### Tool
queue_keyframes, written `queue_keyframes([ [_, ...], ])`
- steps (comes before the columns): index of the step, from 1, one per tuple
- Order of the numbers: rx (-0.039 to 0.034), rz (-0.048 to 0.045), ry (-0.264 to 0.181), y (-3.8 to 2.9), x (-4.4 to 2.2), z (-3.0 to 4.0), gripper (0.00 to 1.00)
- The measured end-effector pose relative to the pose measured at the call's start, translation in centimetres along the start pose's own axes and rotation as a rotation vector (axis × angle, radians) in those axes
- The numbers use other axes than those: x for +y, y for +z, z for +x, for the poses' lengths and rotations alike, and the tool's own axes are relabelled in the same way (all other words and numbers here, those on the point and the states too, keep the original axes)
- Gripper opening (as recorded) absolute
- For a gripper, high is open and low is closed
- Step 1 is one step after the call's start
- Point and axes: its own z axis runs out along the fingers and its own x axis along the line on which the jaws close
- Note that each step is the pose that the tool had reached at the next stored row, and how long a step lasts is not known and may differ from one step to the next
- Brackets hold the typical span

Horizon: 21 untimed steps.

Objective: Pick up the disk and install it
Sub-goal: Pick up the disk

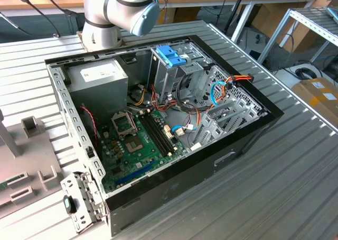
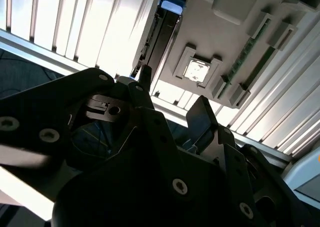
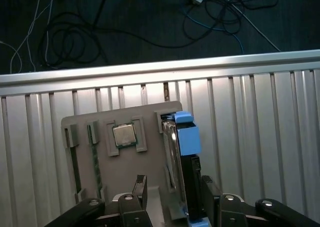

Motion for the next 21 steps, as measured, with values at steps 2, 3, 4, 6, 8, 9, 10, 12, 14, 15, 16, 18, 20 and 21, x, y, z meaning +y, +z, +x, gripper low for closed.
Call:
queue_keyframes([
  [2,-0.0017,-0.0002,0.0,0.25,0.08,-0.03,0.55],
  [3,-0.0026,-0.0003,0.0,0.37,0.12,-0.04,0.55],
  [4,-0.0032,-0.0004,0.0,0.44,0.13,-0.04,0.55],
  [6,-0.0044,-0.0005,0.0,0.59,0.17,-0.06,0.55],
  [8,-0.0047,-0.0005,0.0,0.67,0.19,-0.06,0.55],
  [9,-0.0049,-0.0005,0.0,0.73,0.2,-0.07,0.55],
  [10,-0.0048,-0.0006,0.0,0.77,0.2,-0.06,0.55],
  [12,-0.0048,-0.0006,0.0,0.86,0.22,-0.06,0.55],
  [14,-0.0049,-0.0006,0.0,0.94,0.22,-0.06,0.55],
  [15,-0.0049,-0.0005,0.0,0.97,0.23,-0.06,0.55],
  [16,-0.0049,-0.0005,0.0,1.01,0.23,-0.06,0.55],
  [18,-0.0048,-0.0006,0.0,1.1,0.25,-0.05,0.55],
  [20,-0.0049,-0.0005,0.0,1.17,0.27,-0.05,0.55],
  [21,-0.0049,-0.0005,0.0,1.23,0.27,-0.05,0.55],
])
